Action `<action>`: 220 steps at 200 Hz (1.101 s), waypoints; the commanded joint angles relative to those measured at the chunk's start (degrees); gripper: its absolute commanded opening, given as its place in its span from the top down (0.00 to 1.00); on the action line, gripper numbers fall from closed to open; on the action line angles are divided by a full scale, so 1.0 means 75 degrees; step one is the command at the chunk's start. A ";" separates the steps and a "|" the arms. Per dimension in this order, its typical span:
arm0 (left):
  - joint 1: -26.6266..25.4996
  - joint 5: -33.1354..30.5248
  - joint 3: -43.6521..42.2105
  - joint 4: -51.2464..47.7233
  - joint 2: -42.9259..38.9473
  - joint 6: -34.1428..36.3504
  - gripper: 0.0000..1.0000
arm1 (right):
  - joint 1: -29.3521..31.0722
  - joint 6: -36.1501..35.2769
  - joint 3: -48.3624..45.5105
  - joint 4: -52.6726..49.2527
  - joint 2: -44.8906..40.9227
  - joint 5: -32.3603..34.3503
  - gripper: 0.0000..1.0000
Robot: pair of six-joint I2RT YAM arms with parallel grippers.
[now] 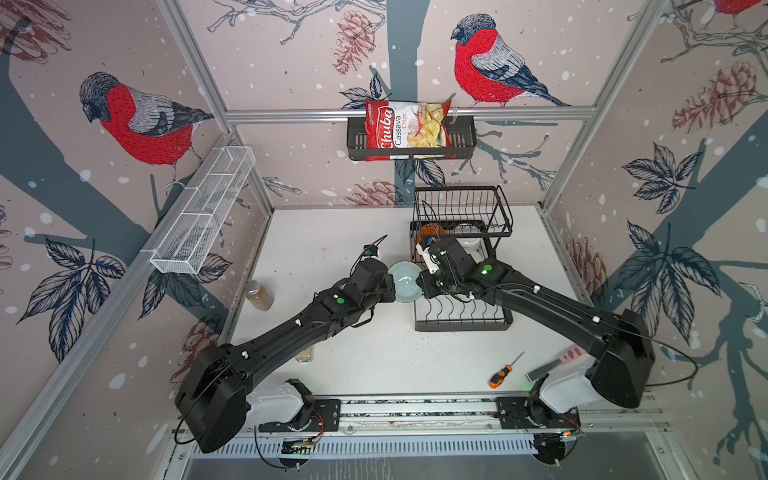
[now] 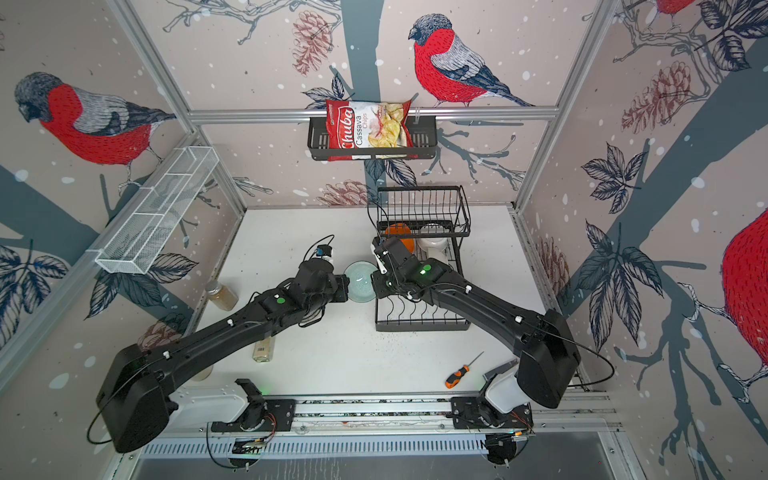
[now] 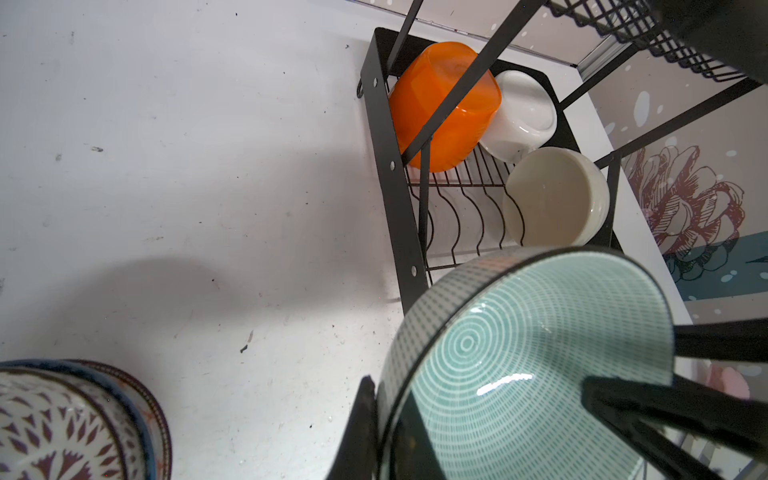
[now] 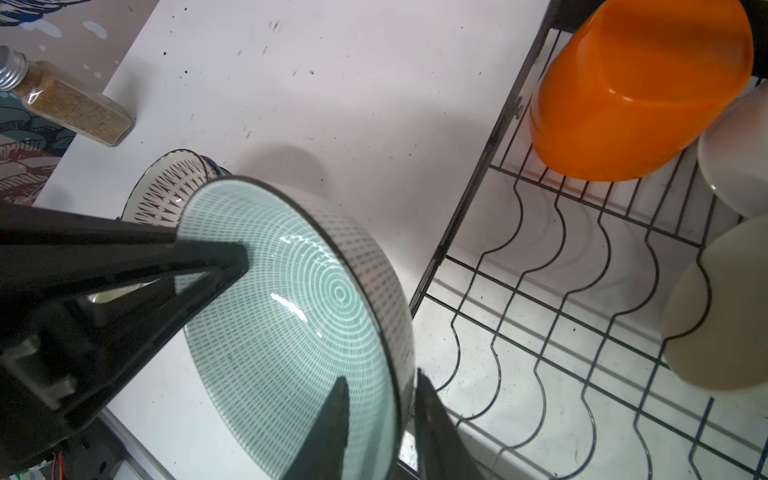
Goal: Load the bowls into the dish rack
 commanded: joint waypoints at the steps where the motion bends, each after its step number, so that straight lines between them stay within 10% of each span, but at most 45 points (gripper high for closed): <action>1: 0.0032 0.0189 0.0025 0.0737 0.0035 0.0081 1.00 | 0.0003 0.0202 0.0067 0.0061 0.0088 0.0203 0.77; 142: 0.0037 0.0896 -0.0185 0.1350 0.0501 -0.0063 1.00 | 0.0213 0.0797 0.0499 -0.0483 0.0888 0.2139 1.00; 220: 0.0048 0.1007 -0.0204 0.1573 0.0523 0.0078 0.62 | 0.0356 0.1247 0.0754 -0.1133 0.1009 0.3352 1.00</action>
